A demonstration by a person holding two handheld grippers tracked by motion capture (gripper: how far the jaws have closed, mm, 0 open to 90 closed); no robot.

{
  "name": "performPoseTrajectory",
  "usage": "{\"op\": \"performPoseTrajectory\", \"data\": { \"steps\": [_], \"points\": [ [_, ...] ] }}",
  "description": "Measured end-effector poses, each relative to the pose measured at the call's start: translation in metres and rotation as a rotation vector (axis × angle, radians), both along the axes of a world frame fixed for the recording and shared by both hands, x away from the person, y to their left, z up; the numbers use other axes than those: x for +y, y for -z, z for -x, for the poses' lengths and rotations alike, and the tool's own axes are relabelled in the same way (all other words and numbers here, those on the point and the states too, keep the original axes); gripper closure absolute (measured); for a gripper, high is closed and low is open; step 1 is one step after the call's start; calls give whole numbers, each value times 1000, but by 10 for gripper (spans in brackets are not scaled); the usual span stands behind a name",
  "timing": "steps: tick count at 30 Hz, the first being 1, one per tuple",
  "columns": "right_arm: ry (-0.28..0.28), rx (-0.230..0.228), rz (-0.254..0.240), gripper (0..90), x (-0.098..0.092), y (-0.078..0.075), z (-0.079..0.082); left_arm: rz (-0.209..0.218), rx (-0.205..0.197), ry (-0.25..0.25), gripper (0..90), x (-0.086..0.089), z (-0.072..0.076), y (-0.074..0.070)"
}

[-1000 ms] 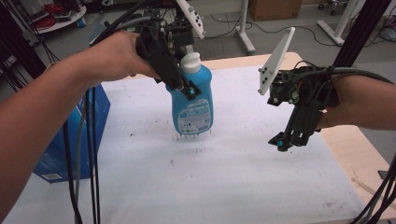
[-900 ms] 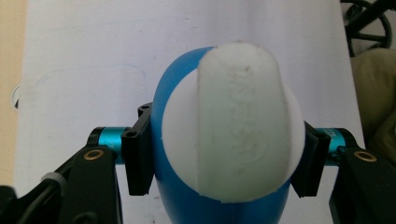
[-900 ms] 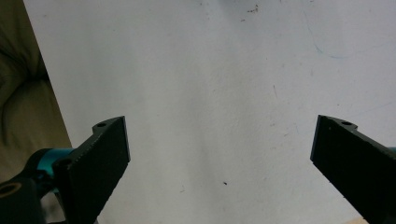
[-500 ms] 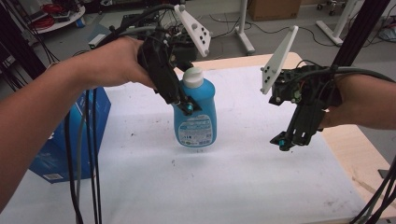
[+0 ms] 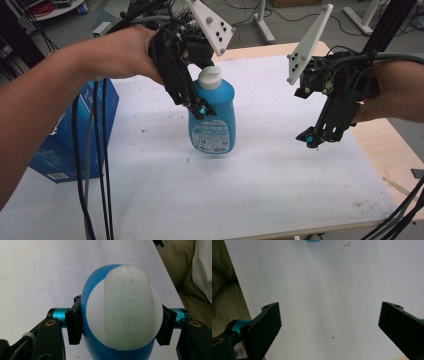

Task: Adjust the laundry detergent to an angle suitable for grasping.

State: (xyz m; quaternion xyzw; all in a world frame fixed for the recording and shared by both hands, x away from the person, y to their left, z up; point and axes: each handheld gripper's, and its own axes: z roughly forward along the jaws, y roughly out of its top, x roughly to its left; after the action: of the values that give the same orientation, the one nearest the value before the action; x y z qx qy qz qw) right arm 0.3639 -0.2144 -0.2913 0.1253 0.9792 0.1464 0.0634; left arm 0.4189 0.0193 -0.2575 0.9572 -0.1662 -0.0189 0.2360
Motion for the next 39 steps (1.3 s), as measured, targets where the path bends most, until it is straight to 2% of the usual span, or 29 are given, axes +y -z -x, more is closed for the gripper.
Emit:
{"op": "performPoseTrajectory", "data": {
  "steps": [11, 21, 33, 39],
  "points": [
    [8, 12, 10, 37, 1, 5, -6, -26, 3, 46, 374, -3, -3, 25],
    [15, 19, 14, 37, 2, 8, -10, -42, 7, 73, 374, -5, -4, 33],
    [12, 18, 16, 37, 3, 10, -12, -23, 25, 71, 371, -3, -7, 36],
    [10, 18, 14, 37, 5, 9, -12, -16, 50, 38, 358, -1, -8, 39]
  ]
}}
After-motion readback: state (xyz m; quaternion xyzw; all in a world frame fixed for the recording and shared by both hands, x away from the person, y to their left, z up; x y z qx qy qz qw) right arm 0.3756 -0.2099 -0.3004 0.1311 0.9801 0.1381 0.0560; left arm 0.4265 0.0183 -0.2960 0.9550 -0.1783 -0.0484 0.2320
